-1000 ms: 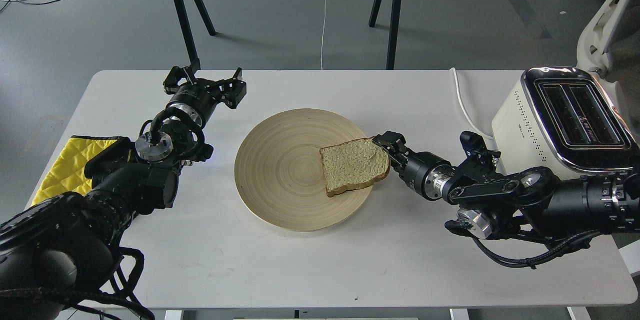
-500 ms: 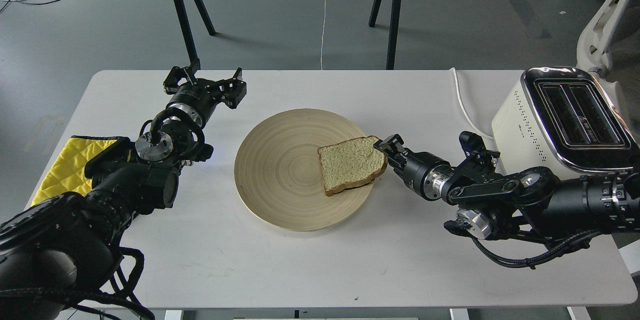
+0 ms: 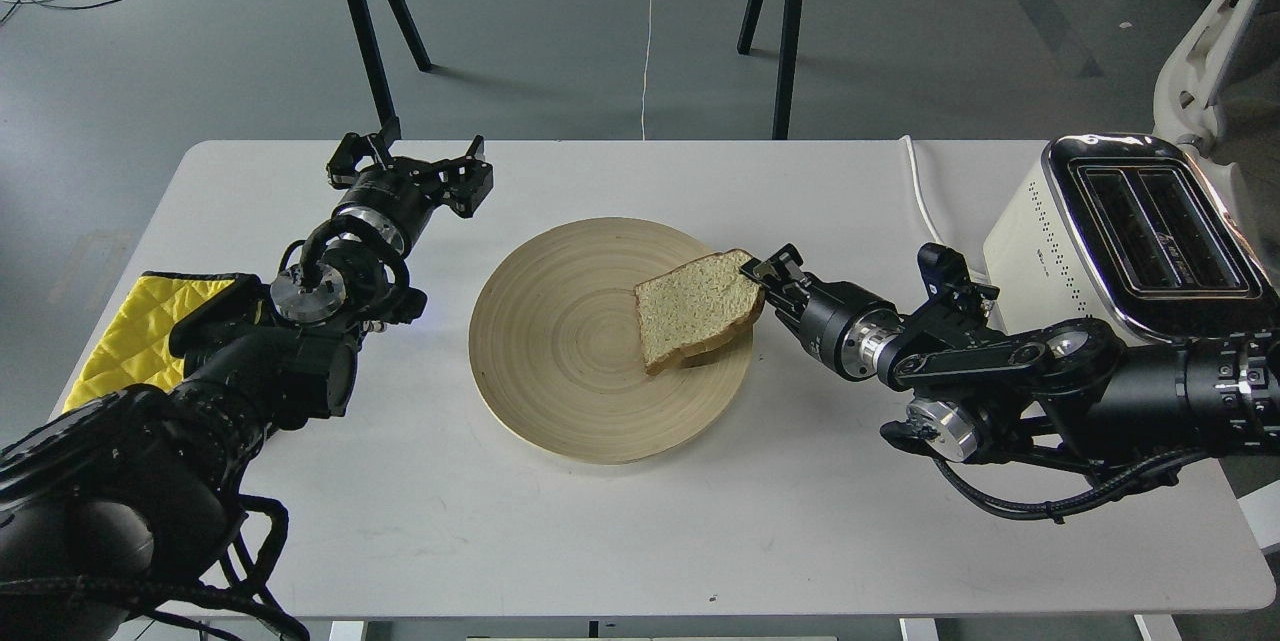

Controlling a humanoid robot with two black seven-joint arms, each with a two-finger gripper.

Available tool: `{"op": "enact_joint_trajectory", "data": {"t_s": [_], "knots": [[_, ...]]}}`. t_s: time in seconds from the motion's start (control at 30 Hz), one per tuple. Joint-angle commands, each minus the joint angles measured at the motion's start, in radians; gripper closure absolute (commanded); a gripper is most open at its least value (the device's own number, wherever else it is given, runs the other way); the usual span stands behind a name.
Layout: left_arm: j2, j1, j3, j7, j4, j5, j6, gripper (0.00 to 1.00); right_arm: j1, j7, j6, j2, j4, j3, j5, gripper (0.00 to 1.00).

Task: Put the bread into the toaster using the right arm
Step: 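Lift the bread slice with the right gripper up over the toaster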

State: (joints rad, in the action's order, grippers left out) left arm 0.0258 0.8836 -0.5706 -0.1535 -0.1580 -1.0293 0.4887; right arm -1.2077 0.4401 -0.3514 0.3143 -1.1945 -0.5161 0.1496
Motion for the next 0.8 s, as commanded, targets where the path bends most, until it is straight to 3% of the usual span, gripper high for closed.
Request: {"op": "enact_joint_trajectory", "data": {"t_s": [0.0, 0.13, 0.3, 0.47, 0.77], "knots": [[-0.001, 0.0, 0.0, 0.0, 0.0, 0.0, 0.0, 0.0, -0.032, 0.0, -0.003, 0.034, -0.008, 0.071, -0.001, 0.99], [0.0, 0.0, 0.0, 0.0, 0.0, 0.0, 0.0, 0.0, -0.122, 0.0, -0.028, 0.12, -0.042, 0.082, 0.001, 0.99], [0.0, 0.0, 0.0, 0.0, 0.0, 0.0, 0.0, 0.0, -0.318, -0.001, -0.026, 0.31, -0.135, -0.013, -0.013, 0.99], [0.0, 0.0, 0.0, 0.0, 0.0, 0.0, 0.0, 0.0, -0.614, 0.0, -0.029, 0.393, -0.165, -0.347, -0.07, 0.99], [-0.001, 0.0, 0.0, 0.0, 0.0, 0.0, 0.0, 0.0, -0.907, 0.009, -0.037, 0.365, -0.185, -0.87, -0.137, 0.99]]}}
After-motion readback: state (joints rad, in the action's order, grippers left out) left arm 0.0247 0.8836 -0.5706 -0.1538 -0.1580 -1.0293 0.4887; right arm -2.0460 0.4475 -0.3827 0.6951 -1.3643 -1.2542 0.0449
